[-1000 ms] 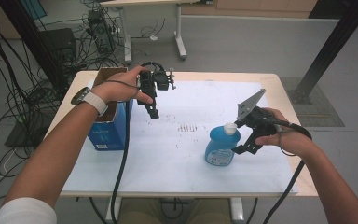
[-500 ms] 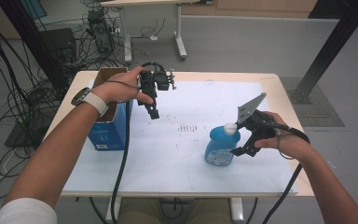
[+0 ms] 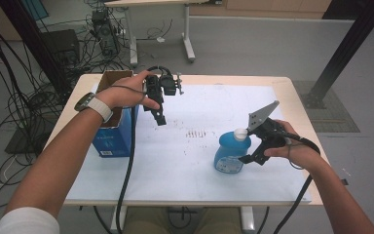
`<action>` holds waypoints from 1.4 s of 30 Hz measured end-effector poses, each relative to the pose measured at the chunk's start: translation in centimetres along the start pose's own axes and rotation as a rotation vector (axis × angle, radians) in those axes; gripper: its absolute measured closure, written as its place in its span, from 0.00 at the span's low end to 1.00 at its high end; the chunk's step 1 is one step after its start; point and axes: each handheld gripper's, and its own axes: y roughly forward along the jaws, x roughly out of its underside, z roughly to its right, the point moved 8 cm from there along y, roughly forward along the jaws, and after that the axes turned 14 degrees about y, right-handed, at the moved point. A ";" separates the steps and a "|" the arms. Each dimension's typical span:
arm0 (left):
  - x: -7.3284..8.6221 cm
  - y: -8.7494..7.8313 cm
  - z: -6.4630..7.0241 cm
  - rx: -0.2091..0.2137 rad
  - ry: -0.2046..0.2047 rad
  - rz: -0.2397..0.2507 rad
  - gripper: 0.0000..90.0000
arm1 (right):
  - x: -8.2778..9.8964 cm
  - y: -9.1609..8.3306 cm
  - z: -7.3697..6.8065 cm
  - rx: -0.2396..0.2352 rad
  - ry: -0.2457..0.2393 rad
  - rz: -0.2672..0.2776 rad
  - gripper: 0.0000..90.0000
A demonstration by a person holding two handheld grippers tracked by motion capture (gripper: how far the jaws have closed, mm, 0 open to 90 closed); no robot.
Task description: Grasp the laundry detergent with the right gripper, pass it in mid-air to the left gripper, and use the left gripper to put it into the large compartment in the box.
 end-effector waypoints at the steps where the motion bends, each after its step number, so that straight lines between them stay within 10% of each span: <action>1: 0.0 0.0 0.0 0.000 -0.001 0.002 0.12 | 0.1 0.1 0.0 0.000 0.003 0.002 0.07; 42: -0.1 0.3 0.1 0.001 -0.004 0.007 0.12 | 1.0 2.2 0.3 -0.028 0.002 0.113 0.15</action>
